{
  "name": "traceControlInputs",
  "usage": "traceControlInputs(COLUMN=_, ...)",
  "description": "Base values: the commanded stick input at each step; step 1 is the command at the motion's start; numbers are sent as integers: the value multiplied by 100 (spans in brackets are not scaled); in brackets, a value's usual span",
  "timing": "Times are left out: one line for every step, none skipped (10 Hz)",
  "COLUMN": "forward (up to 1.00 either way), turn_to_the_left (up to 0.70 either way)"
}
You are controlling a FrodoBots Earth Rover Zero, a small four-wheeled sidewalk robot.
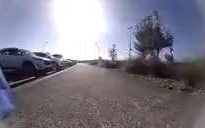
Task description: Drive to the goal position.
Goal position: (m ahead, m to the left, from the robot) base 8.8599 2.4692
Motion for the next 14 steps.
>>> traceControlInputs(forward=100, turn_to_the_left=0)
traceControlInputs(forward=100, turn_to_the_left=0)
traceControlInputs(forward=100, turn_to_the_left=0)
traceControlInputs(forward=100, turn_to_the_left=0)
traceControlInputs(forward=100, turn_to_the_left=0)
traceControlInputs(forward=100, turn_to_the_left=0)
traceControlInputs(forward=100, turn_to_the_left=0)
traceControlInputs(forward=100, turn_to_the_left=0)
traceControlInputs(forward=100, turn_to_the_left=0)
traceControlInputs(forward=100, turn_to_the_left=0)
traceControlInputs(forward=100, turn_to_the_left=0)
traceControlInputs(forward=100, turn_to_the_left=40)
traceControlInputs(forward=100, turn_to_the_left=40)
traceControlInputs(forward=100, turn_to_the_left=31)
